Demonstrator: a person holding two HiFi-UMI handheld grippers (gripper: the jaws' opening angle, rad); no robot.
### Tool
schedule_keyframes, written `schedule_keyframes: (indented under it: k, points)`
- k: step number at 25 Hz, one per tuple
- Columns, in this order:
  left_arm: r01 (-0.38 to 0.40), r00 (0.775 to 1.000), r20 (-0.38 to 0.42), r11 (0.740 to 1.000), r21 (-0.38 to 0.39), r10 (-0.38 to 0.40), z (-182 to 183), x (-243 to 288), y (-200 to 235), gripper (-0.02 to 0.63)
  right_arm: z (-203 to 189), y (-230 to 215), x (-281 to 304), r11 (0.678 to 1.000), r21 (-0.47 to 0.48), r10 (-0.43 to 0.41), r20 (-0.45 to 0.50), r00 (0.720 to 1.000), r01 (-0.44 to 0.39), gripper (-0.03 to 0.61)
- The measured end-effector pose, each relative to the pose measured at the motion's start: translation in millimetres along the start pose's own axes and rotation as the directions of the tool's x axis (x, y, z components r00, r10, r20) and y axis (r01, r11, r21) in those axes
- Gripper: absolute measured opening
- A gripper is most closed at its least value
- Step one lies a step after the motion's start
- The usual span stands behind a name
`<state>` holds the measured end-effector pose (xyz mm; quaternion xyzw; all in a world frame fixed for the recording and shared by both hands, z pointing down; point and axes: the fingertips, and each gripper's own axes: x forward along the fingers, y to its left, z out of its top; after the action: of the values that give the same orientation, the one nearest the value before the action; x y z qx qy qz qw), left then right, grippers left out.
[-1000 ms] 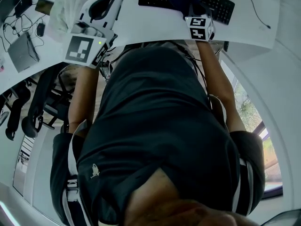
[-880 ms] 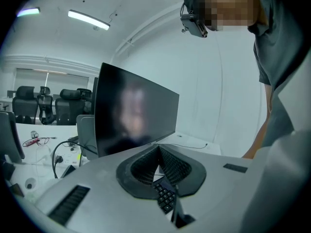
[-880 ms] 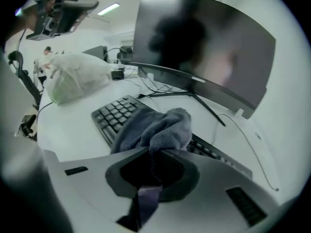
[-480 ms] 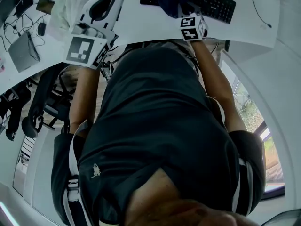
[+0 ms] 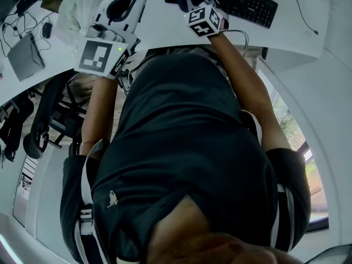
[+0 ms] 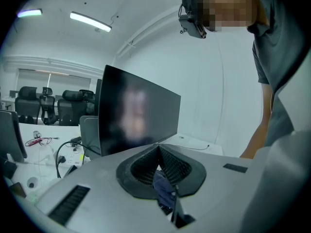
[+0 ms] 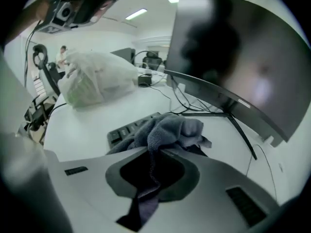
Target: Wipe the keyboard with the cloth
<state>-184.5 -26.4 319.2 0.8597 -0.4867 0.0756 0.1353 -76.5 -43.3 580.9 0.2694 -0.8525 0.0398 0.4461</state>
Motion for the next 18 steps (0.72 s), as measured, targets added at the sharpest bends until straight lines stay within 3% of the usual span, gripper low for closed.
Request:
schedule_keyframes:
  k: [5, 8, 14, 16, 18]
  points:
    - [-0.044, 0.999, -0.003, 0.999, -0.017, 0.044, -5, -10, 17, 0.006, -38, -97, -25, 0.972, 0.145, -0.179, -0.067, 0.982, 0.187, 0.034]
    - [-0.056, 0.998, -0.011, 0.998, -0.036, 0.056, -13, -13, 22, 0.006, -48, -112, -27, 0.956, 0.148, -0.24, -0.109, 0.965, 0.254, 0.034]
    - [-0.021, 1.0, -0.005, 0.999, -0.033, 0.021, -7, 3, 14, 0.006, 23, -18, 15, 0.996, -0.047, -0.077, -0.005, 0.997, 0.077, 0.034]
    - [-0.018, 1.0, 0.002, 1.0, -0.022, 0.018, -3, 5, 13, 0.005, 26, -19, 17, 0.999, -0.027, -0.046, 0.008, 0.999, 0.046, 0.034]
    - [-0.025, 1.0, 0.003, 0.999, -0.02, 0.025, -3, 4, 17, 0.005, 10, -46, 10, 0.997, 0.008, -0.078, -0.004, 0.997, 0.078, 0.034]
